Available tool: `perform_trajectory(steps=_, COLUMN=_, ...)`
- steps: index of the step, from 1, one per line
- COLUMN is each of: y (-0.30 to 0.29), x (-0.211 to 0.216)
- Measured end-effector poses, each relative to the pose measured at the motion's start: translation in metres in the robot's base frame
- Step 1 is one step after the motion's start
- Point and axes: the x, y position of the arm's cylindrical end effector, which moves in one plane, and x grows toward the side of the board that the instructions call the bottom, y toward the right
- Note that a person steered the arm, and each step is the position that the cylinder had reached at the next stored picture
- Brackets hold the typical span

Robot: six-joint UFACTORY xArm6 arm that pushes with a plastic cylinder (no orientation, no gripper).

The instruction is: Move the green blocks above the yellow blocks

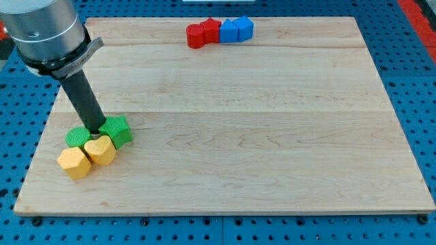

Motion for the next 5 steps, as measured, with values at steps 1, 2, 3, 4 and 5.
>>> perform_trajectory(steps=1, y=0.015, x=-0.006)
perform_trajectory(steps=2, y=0.016, x=-0.021)
perform_trajectory(steps=3, y=0.019, x=-0.036)
perform_trajectory(steps=4, y=0.032, x=-0.034)
perform_trajectory(steps=5, y=0.056, x=-0.017)
